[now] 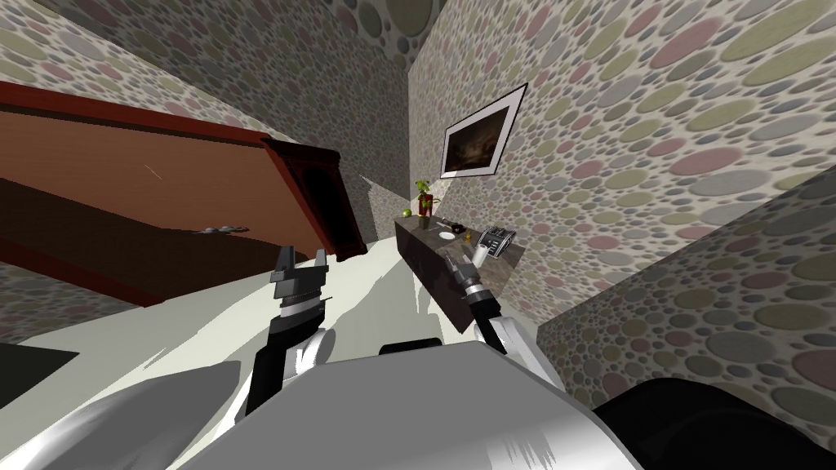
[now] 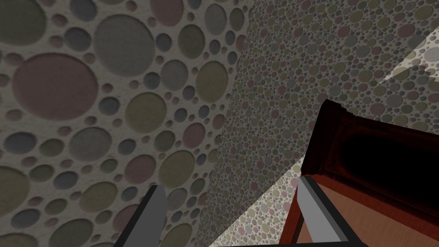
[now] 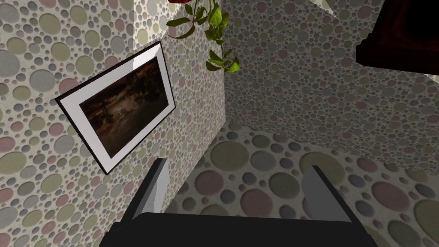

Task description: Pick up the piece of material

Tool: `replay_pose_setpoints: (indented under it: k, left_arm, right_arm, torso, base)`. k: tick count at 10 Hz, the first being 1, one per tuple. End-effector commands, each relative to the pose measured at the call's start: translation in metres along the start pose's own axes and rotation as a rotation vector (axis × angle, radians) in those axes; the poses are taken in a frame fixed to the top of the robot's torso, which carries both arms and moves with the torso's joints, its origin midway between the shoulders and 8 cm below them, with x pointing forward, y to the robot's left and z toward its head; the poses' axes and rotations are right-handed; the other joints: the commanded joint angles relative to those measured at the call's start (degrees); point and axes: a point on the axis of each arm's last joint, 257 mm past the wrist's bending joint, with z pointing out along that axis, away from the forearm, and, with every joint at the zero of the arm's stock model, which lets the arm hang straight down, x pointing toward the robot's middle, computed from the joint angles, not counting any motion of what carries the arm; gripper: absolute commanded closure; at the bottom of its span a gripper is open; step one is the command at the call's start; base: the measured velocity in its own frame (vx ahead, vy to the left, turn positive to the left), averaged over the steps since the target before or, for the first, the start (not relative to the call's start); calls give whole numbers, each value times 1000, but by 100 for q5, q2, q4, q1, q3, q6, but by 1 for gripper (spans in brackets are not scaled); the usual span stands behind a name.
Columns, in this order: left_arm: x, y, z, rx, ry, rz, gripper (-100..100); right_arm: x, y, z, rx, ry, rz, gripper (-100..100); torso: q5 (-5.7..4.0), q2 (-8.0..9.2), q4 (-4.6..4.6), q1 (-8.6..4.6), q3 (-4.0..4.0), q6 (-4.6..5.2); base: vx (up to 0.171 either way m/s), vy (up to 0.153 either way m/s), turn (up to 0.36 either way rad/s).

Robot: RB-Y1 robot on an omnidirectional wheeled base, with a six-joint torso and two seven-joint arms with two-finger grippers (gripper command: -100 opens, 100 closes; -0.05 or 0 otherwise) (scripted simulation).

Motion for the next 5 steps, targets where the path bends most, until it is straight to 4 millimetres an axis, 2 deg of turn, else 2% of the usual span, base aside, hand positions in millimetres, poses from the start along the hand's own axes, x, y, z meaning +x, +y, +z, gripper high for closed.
replay_pose_setpoints:
  k: [1,2,3,5]
  left_arm:
    - [0,0,0,0,0,0,0]
    - [0,0,0,0,0,0,0]
    - [0,0,0,0,0,0,0]
    - [0,0,0,0,0,0,0]
  right_arm:
    - [11,-8,-3,23,29,-78,-100]
    - [11,-8,-3,23,29,-89,-100]
    - [33,-13,-5,38,83,-180,-100]
    - [32,-16,-5,48,84,-221,-100]
  torso:
    - [0,0,0,0,0,0]
    - [0,1,0,0,1,1]
    - [0,-1,0,0,0,0]
    - [0,1,1,-2,1,0]
  base:
    - [-20,6,-11]
    - [-12,3,-2]
    - [-21,1,-14]
    - [-17,0,-6]
